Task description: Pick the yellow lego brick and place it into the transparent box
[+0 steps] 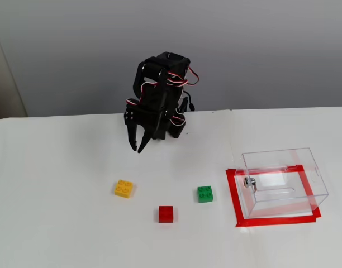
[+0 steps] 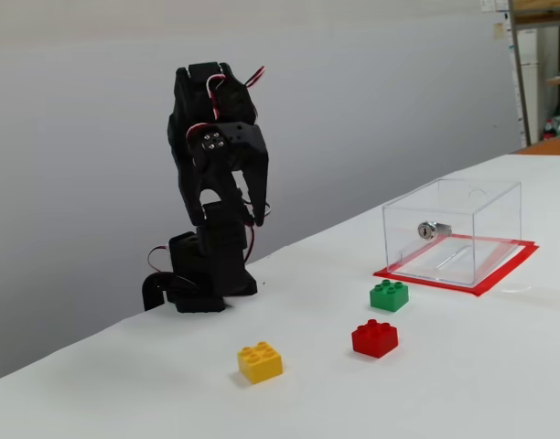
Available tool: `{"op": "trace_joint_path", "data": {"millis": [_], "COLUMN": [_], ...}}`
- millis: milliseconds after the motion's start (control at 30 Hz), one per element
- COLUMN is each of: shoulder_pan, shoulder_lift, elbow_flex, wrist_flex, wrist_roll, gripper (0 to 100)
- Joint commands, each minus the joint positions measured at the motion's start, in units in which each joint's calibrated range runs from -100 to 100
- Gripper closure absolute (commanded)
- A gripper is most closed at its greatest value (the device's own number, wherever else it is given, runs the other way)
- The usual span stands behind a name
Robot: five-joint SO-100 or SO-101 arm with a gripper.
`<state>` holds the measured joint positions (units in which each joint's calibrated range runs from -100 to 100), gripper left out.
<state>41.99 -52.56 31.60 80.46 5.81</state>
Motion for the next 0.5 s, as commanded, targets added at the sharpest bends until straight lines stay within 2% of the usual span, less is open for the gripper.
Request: {"op": "trace_joint_path", "data": {"millis": [0,133,333,467], "shoulder_pan": [2.0,2.3,2.4,2.5], "shoulder_lift": [2.5,5.8,8.6,8.7], "elbow_flex": [-2.1,-1.7,-1.3,-1.3], "wrist_flex": [-0.6,-1.4,-2.0,-4.7], "wrist_roll": [1.8,5.0,8.8,9.0], "gripper": [97,95,75,72]}}
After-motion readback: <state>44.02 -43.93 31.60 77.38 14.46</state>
